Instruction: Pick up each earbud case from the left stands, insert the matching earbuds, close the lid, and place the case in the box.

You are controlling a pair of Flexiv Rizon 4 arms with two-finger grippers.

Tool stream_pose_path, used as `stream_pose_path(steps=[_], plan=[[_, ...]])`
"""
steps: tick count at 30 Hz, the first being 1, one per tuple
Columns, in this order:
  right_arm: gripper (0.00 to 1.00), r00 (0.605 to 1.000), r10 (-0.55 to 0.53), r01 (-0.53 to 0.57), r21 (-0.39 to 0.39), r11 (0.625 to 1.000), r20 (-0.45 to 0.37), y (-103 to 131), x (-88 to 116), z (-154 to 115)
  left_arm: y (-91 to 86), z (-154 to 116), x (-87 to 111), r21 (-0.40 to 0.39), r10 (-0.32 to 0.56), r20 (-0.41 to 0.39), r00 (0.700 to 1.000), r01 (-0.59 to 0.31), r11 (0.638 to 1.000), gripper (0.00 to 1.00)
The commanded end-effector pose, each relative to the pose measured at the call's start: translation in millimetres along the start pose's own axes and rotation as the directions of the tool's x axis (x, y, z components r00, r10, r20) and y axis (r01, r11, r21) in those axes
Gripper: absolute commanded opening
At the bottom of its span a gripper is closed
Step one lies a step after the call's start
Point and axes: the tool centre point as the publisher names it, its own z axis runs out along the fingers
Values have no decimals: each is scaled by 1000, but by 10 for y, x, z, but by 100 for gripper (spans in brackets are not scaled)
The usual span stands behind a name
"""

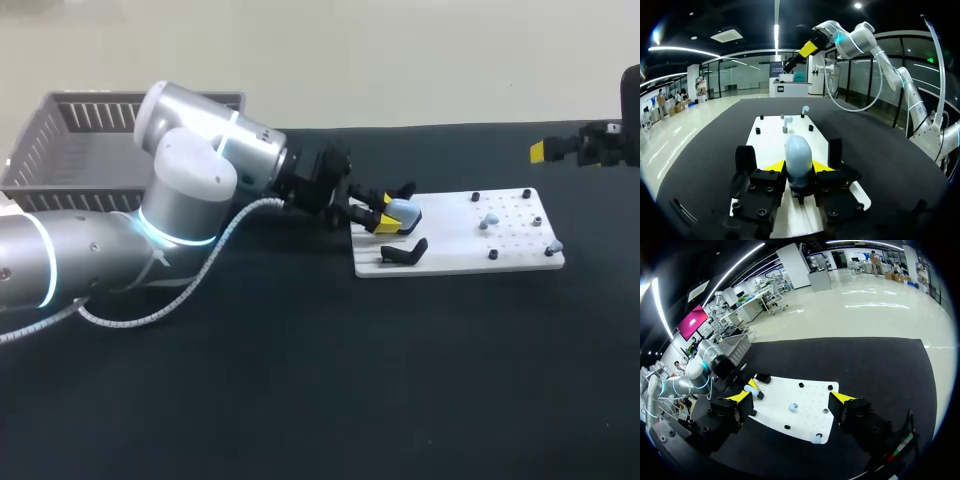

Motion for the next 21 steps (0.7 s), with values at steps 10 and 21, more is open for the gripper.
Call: stream_pose_path(steps=[10,21], plan=[[100,1000,0,0,1,1000,0,2,1,-4,-49,-60,-81,8,59,24,998,-59,998,0],[100,1000,0,0,1,1000,0,2,1,-4,-295,-217,-451,-5,130,196,972,-132,991,0]])
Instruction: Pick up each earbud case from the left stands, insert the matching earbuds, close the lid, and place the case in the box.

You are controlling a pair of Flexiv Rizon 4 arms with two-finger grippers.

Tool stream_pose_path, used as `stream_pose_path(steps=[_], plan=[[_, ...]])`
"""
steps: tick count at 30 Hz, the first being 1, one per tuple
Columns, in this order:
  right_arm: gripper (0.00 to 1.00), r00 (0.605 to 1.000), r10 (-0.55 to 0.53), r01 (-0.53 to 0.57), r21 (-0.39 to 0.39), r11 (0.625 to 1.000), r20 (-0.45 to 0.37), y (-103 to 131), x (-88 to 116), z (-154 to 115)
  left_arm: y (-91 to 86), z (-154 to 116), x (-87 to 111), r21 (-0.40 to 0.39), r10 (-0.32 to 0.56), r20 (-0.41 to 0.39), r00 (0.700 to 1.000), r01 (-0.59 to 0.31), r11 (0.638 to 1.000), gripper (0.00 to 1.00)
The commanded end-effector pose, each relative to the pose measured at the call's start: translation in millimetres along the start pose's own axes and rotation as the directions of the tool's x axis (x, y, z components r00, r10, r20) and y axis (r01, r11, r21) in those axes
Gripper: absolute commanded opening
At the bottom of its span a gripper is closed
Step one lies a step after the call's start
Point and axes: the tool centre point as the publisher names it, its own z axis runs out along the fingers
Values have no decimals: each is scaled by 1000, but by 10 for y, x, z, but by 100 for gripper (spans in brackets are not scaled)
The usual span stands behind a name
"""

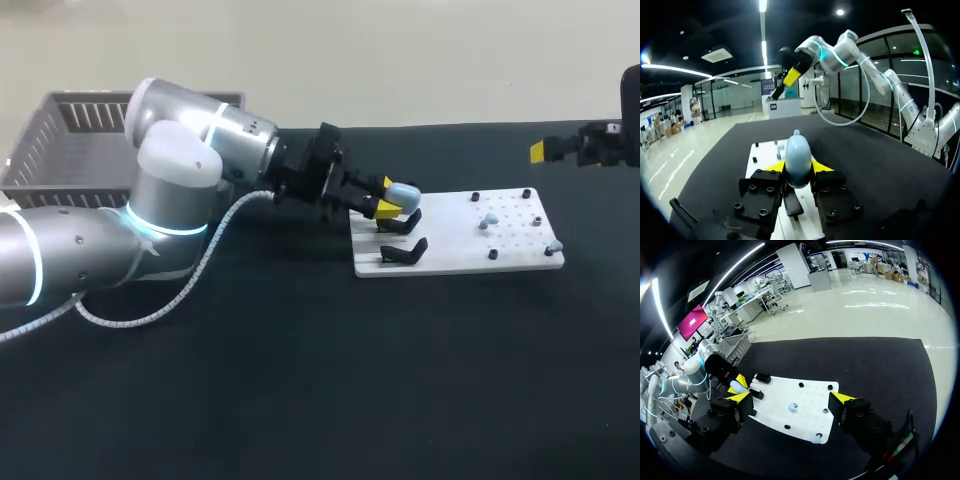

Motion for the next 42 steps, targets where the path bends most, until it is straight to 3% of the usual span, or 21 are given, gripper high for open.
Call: stream_pose_path(steps=[1,5,12,24,42], plan=[[100,1000,0,0,1,1000,0,2,1,-4,-166,-19,-49,-34,16,46,999,-14,999,0],[100,1000,0,0,1,1000,0,2,1,-4,-228,21,-114,-32,27,112,993,-23,999,0],[100,1000,0,0,1,1000,0,2,1,-4,-318,39,-159,-47,33,157,987,-26,999,0],[100,1000,0,0,1,1000,0,2,1,-4,-446,41,-189,-93,31,179,983,-14,996,0],[100,1000,0,0,1,1000,0,2,1,-4,-438,48,-326,-90,36,185,982,-19,996,0]])
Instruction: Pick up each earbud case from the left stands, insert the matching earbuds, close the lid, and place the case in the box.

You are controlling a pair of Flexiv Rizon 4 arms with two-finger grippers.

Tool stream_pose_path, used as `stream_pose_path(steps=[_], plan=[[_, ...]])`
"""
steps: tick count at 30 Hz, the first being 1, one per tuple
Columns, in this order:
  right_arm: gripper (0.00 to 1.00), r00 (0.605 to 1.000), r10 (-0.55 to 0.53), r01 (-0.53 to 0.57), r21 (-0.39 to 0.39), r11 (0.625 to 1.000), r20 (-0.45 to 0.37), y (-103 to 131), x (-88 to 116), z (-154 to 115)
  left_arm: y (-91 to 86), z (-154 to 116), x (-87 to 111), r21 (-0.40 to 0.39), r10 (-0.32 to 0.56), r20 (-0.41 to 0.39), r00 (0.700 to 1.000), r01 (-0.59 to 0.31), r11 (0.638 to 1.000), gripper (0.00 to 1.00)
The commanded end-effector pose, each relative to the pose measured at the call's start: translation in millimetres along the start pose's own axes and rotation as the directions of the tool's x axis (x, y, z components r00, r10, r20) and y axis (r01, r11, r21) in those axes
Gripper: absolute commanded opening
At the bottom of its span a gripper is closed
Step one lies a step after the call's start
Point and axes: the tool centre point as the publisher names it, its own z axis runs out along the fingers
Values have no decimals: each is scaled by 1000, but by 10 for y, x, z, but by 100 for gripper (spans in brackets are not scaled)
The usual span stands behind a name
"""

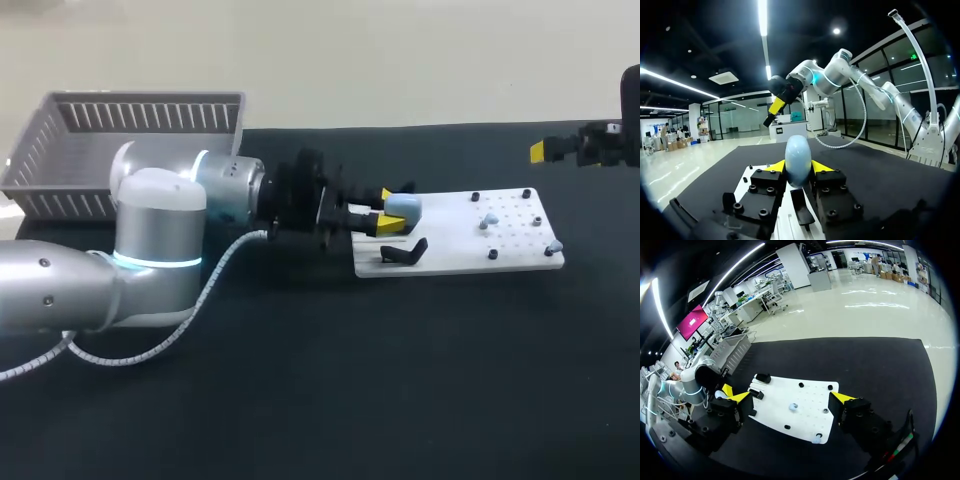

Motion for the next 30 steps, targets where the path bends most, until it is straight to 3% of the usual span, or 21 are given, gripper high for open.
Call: stream_pose_path(steps=[1,30], plan=[[100,1000,0,0,1,1000,0,2,1,-4,-20,6,-75,-5,0,-10,1000,0,1000,0],[100,1000,0,0,1,1000,0,2,1,-4,-76,-32,-200,-33,11,2,1000,-11,999,0]])
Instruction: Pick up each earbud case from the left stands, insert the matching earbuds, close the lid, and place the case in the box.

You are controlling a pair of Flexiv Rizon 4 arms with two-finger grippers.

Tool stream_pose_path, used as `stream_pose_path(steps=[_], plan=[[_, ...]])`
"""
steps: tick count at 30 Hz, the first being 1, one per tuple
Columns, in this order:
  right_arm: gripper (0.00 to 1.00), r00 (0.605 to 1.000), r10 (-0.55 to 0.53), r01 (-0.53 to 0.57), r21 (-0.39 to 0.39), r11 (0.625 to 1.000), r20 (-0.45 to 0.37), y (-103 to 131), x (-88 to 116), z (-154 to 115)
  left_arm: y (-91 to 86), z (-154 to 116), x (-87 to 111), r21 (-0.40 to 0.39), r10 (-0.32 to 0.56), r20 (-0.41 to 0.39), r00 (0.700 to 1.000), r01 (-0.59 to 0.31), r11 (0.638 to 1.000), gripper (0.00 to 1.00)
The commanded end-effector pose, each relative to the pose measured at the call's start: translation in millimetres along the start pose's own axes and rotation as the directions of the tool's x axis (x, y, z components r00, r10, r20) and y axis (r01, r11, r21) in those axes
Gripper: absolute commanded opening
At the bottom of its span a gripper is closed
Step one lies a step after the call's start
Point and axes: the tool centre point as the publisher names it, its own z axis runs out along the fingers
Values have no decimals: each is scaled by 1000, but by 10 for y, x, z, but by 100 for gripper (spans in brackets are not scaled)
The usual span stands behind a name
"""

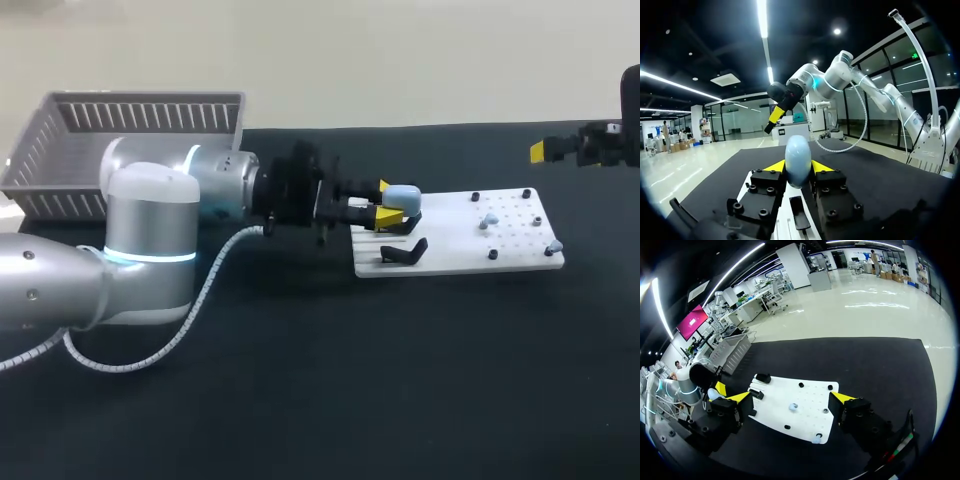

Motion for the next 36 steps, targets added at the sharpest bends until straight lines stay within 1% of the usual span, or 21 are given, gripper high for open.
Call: stream_pose_path(steps=[1,20,25,28,36], plan=[[100,1000,0,0,1,1000,0,2,1,-4,-29,1,-7,-10,2,-1,1000,-2,1000,0],[100,1000,0,0,1,1000,0,2,1,-4,-29,1,-7,-10,2,-1,1000,-2,1000,0],[100,1000,-20,20,9,1000,13,205,112,-109,-29,1,-7,-10,2,-1,1000,-2,1000,0],[100,999,-37,37,-6,999,22,367,173,-199,-29,1,-7,-10,2,-1,1000,-2,1000,0],[100,993,-121,120,-17,993,-14,779,361,-253,-29,1,-7,-10,2,-1,1000,-2,1000,0]])
